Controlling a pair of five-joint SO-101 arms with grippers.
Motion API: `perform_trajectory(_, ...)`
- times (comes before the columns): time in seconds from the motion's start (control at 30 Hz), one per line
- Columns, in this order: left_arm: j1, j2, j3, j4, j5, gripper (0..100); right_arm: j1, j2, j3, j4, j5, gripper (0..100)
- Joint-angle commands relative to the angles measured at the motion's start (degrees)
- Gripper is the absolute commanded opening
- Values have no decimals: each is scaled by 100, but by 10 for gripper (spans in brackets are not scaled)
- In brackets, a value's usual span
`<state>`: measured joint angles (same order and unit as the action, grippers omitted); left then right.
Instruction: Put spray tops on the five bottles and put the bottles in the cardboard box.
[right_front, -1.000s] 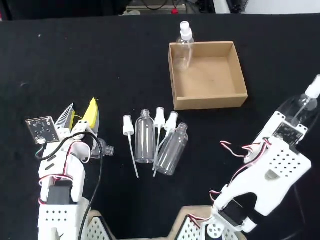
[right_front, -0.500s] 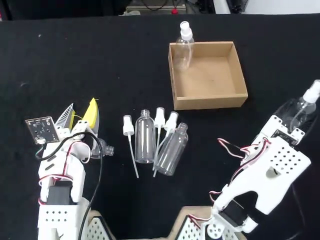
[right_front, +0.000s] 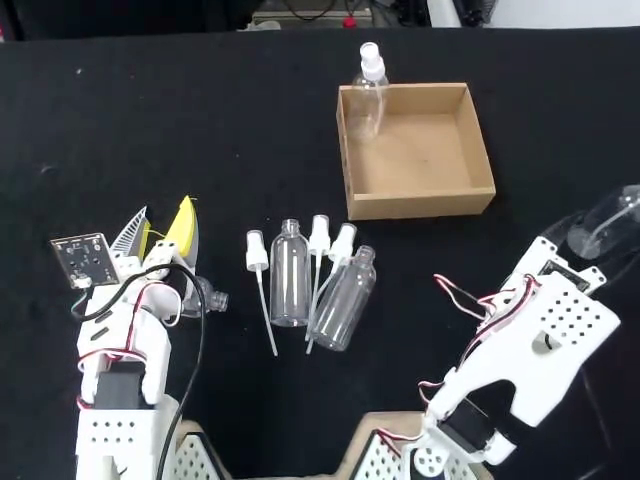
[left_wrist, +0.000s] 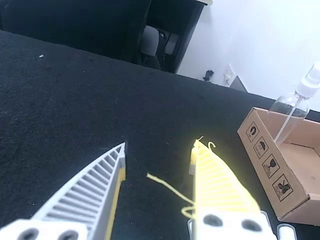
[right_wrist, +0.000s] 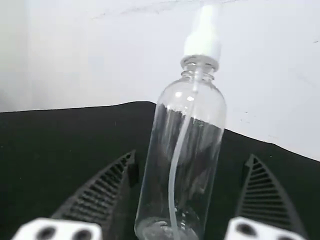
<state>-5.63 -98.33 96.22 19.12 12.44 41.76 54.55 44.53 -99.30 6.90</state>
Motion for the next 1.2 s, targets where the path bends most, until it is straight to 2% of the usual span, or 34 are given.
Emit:
perform_trajectory(0.0, -22, -88, 145, -105, 44, 202, -70, -75, -119, -88, 18, 293)
perform_trajectory(0.23, -22, -88, 145, -105, 44, 202, -9, -391, -31, -88, -53, 293)
perform_trajectory(0.33, -22, -88, 145, -105, 44, 202, 88, -1121, 453, -18, -387, 293)
perform_trajectory(0.43, -22, -88, 145, -105, 44, 202, 79, -2316, 1015, 774, -422, 293)
perform_trajectory(0.5, -22, -88, 145, -105, 44, 202, 79, -3292, 1235, 1855, -431, 293)
perform_trajectory(0.6, -22, -88, 145, -105, 35, 202, 123, -4857, 1253, 4149, -431, 293)
perform_trajectory(0.8, -22, -88, 145, -105, 35, 202, 114, -7670, 233, 10321, -422, 293)
perform_trajectory(0.87, -22, -88, 145, -105, 35, 202, 88, -8189, -286, 11771, -413, 293)
perform_trajectory(0.97, -22, -88, 145, -105, 35, 202, 18, -8374, -884, 12905, -396, 293)
perform_trajectory(1.17, -22, -88, 145, -97, 35, 202, 35, -7811, -1754, 13705, -387, 292)
